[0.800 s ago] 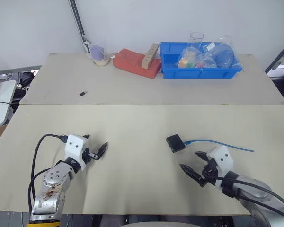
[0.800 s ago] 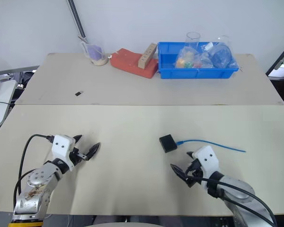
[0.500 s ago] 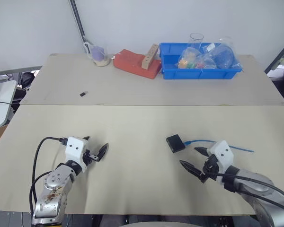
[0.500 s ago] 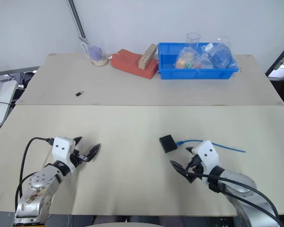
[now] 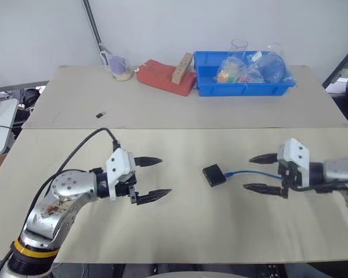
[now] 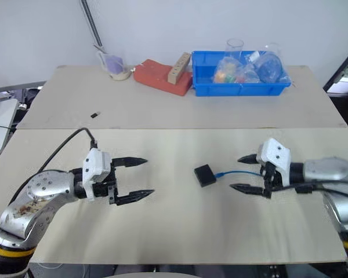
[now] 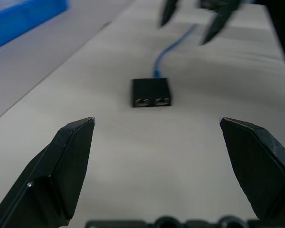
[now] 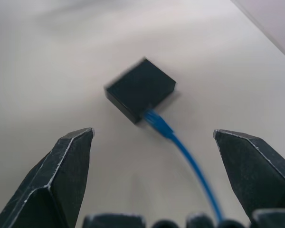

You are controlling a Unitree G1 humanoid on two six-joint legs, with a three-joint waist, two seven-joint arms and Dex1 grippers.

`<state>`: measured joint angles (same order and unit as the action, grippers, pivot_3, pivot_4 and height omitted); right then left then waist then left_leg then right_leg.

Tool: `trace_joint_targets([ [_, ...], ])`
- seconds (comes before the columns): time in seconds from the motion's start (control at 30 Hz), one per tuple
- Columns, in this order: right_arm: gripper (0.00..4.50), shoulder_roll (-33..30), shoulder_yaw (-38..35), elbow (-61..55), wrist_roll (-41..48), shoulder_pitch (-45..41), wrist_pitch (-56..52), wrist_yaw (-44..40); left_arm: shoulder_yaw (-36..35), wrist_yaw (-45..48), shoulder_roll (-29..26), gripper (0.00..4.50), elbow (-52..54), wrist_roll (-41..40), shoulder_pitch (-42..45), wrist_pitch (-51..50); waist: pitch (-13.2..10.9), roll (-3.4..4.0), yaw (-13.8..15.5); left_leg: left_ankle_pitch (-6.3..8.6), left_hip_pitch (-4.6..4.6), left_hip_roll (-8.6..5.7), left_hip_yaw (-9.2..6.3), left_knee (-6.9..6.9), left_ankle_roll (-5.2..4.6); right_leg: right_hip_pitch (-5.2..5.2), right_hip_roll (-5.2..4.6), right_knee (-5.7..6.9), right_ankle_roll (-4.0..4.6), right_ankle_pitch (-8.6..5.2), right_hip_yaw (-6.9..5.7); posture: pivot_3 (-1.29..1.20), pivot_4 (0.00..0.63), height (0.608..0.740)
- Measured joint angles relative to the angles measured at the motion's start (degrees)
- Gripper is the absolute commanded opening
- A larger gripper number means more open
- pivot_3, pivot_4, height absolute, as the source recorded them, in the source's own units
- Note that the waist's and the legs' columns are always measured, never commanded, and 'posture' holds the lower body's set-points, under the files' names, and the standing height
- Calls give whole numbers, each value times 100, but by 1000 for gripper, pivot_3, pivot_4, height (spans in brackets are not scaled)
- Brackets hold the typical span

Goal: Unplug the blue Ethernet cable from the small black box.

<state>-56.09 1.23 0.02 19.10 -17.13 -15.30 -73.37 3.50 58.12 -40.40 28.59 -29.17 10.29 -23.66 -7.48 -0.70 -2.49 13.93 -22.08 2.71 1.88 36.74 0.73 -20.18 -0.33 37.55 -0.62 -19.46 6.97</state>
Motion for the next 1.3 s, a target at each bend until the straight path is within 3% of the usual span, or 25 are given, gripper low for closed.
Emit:
trace_joint_targets([
  [0.23,4500,594,1109,2399,-910,-1519,1427,-1273,141,258,47,4472,-169,-31,244,204,-2,15,7,0,1,9,2,14,-3,2,-7,8,1,1,6,0,150,740],
  [0.4,4500,1175,1617,4193,-1595,-2527,2618,-1560,181,199,39,4472,38,-48,188,117,-2,17,3,0,12,12,2,16,-3,9,-7,19,2,1,4,0,150,740],
  [0.63,2302,1429,1708,5378,-1847,-3118,3434,-1613,69,22,-12,4500,248,-61,0,-36,-1,18,23,0,15,14,0,19,-2,9,-12,34,2,1,1,0,150,740],
  [0.87,27,1494,1834,5604,-1807,-3215,3757,-1616,0,-90,-12,4500,308,-135,-17,-56,-1,19,15,0,16,15,-4,18,-2,9,-10,40,2,1,-2,0,150,740],
  [1.07,27,1280,1814,5176,-1554,-3048,3830,-1636,-163,-220,12,4500,161,-302,-48,-247,-2,22,33,0,11,14,-5,18,-2,5,-13,40,2,1,-3,0,150,740],
  [1.2,27,1017,1468,3912,-1450,-2829,4058,-1502,-602,-619,188,4500,-353,-954,162,-1014,-3,28,26,1,10,19,-16,16,-2,1,-9,52,2,1,-10,0,150,740],
  [1.3,27,1046,1125,2779,-1656,-2690,4335,-747,-967,-866,221,4500,-816,-1586,388,-1749,-3,28,-10,1,6,23,-23,14,-2,-4,-5,54,2,1,-15,0,150,740],
])
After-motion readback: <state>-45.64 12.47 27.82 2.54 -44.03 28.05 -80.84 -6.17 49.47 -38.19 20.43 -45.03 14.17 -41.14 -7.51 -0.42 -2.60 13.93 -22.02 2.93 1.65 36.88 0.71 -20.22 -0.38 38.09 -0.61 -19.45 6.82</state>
